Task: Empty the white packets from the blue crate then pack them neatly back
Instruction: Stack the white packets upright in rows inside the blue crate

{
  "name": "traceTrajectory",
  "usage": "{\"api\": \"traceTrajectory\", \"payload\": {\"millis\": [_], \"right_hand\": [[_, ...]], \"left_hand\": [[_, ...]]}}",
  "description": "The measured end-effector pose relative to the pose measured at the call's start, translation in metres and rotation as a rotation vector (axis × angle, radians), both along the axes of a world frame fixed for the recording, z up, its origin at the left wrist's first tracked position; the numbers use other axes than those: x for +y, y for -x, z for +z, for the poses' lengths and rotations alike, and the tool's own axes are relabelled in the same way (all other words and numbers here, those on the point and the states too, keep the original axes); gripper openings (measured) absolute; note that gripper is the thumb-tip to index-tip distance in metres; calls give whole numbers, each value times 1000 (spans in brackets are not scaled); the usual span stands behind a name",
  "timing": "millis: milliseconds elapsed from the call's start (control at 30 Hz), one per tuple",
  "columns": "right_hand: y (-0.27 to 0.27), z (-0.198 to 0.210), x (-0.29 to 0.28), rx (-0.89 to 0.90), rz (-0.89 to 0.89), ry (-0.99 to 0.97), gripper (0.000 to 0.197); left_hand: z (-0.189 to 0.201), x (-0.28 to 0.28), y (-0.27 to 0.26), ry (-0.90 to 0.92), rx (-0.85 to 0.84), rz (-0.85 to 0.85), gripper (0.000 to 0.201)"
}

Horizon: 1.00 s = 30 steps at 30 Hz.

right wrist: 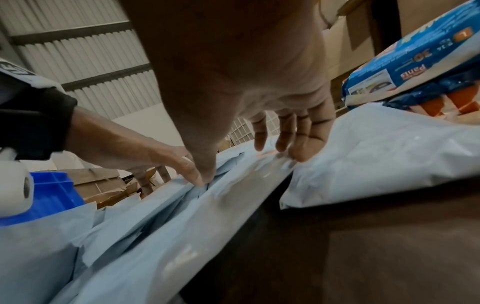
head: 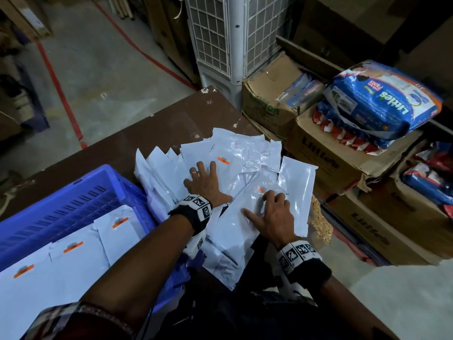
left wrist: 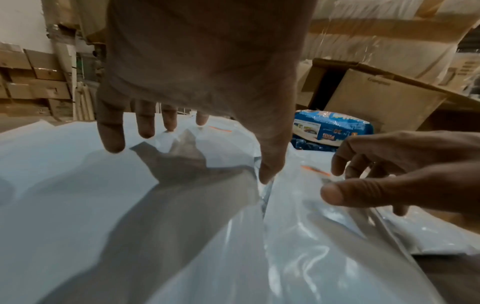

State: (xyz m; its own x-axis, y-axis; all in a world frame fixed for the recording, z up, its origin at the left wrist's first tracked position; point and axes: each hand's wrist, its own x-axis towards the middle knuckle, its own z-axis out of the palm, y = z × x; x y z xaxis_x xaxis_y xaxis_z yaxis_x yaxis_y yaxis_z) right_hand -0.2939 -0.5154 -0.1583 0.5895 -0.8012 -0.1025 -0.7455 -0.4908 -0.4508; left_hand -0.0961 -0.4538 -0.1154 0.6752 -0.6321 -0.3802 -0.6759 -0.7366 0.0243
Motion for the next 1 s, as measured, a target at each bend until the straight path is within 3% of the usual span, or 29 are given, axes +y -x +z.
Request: {"api": "traceTrajectory", "payload": {"millis": [133,333,567,733,900,1000], "right_hand": [[-16,3,13,130,-44,-35,100],[-42,0,25,204,55,-25,100],[-30,-1,24,91,199,-27,86],[-27,6,30,113,19,57,84],[-47,5,29,231,-83,-52,110],[-52,-3,28,247,-96,-54,113]], "left_hand": [[-11,11,0,42,10,37,125],[-7,16,0,181,27,109,116],[-3,22,2,208,152,237,116],[-4,19,7,195,169,265,123],[-5,14,14,287,167,259,126],[-7,15,17,327,220,282,129]]}}
